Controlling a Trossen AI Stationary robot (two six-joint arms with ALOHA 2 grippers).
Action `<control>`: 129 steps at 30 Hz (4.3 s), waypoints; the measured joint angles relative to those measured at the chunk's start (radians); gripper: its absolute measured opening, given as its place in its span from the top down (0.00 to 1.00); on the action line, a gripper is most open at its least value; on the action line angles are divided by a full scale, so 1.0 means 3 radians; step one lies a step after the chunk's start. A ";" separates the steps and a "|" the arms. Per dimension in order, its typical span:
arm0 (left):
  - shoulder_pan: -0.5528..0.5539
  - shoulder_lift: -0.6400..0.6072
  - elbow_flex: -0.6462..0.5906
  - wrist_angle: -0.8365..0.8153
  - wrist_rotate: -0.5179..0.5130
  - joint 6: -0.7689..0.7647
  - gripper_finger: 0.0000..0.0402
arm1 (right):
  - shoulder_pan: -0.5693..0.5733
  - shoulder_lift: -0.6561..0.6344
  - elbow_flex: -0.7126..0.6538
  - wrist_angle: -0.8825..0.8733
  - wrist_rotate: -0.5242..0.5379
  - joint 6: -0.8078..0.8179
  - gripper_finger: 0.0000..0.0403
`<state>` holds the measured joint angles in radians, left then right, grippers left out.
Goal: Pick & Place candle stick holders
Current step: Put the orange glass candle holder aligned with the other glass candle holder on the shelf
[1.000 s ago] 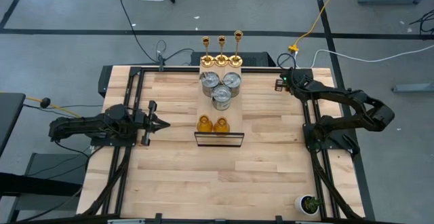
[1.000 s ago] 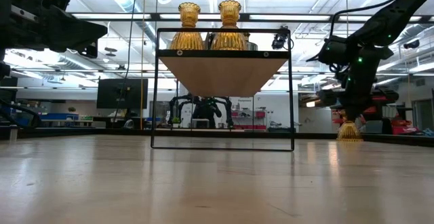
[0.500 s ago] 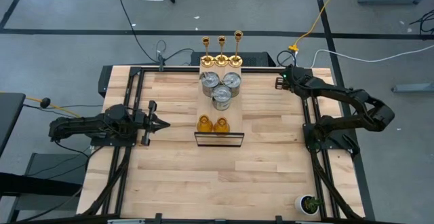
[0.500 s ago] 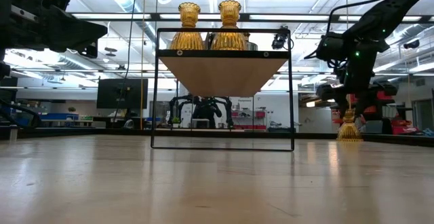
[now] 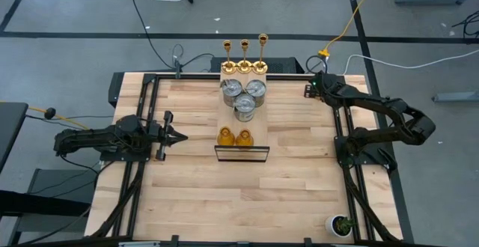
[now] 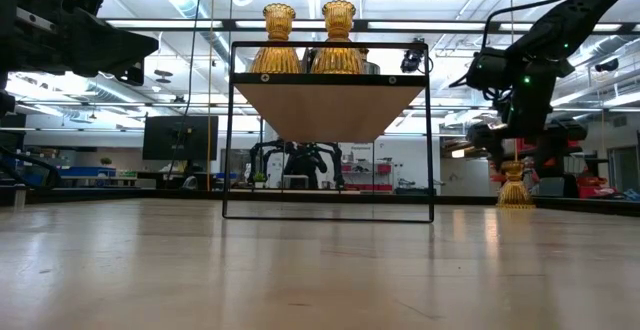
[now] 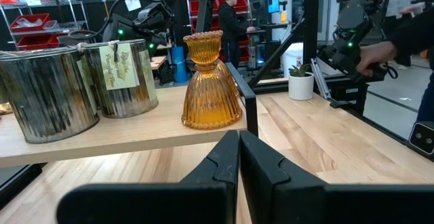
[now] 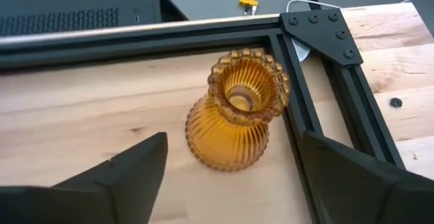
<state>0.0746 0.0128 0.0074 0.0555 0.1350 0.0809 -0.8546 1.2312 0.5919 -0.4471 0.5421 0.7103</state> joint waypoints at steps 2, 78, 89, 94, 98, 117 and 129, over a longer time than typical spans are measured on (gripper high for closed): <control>0.0000 0.0000 -0.0001 0.0000 0.0000 0.0000 0.95 | -0.0002 0.0000 0.0000 0.0035 0.0022 0.0049 0.13; -0.0001 0.0000 -0.0001 0.0001 0.0000 0.0000 0.95 | 0.0128 0.0549 -0.0001 0.0470 0.0833 0.0485 0.61; -0.0001 0.0000 0.0000 0.0001 0.0001 0.0000 0.95 | 0.0128 0.0198 0.0147 0.0206 0.0534 0.0464 0.61; 0.0000 0.0000 -0.0001 0.0001 0.0001 0.0000 0.95 | 0.0128 0.0042 0.0201 0.0038 0.0371 0.0363 0.62; -0.0001 0.0000 -0.0001 0.0000 0.0001 0.0000 0.95 | 0.0136 -0.0093 0.0215 -0.0046 0.0252 0.0221 0.62; -0.0001 0.0000 -0.0001 0.0000 0.0000 0.0000 0.95 | 0.0218 -0.0982 0.0215 -0.0145 -0.0302 -0.0896 0.69; 0.0000 0.0000 -0.0001 0.0001 0.0000 -0.0001 0.95 | 0.0227 -0.1254 0.0211 -0.0235 -0.0965 -0.1188 0.87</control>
<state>0.0746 0.0128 0.0071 0.0559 0.1349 0.0808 -0.7865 0.8551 0.6552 -0.5177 0.2526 0.3540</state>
